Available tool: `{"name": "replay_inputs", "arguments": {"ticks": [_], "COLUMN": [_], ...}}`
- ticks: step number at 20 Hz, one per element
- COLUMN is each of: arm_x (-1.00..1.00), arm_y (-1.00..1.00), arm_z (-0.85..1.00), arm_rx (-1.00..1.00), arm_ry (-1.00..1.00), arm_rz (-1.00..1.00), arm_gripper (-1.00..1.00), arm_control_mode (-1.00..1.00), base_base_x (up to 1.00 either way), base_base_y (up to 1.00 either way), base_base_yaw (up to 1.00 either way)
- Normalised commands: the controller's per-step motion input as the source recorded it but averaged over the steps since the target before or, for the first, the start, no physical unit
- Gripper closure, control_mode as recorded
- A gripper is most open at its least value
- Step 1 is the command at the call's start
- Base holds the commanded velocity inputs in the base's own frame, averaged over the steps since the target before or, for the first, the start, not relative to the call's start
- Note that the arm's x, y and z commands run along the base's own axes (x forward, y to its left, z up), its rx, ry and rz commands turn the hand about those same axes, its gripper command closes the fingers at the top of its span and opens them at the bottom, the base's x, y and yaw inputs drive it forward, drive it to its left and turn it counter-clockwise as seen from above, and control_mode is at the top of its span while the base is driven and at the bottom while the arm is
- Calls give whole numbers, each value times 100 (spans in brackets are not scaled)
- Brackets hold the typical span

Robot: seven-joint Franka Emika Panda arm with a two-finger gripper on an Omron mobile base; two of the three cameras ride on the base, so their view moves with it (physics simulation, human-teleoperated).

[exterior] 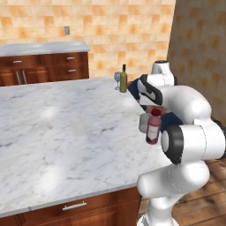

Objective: There is a wine glass and glass cup on the dining counter. Place the wine bottle next to the wine glass and the juice bottle next to the glass cup.

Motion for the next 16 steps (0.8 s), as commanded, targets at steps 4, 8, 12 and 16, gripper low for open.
{"name": "replay_inputs", "arguments": {"ticks": [4,8,12,16], "arm_x": [-28,-62,-72,-62], "arm_y": [0,2,5,2], "arm_z": [30,9,6,24], "arm_rx": [3,4,4,0], "arm_ry": [0,-13,-14,0], "arm_rz": [0,9,7,0], "arm_gripper": [-100,-100,-100,-100], "arm_control_mode": [-100,-100,-100,-100], "base_base_x": [0,0,0,0], "base_base_y": [0,0,0,0], "base_base_yaw": [0,0,0,0]}}
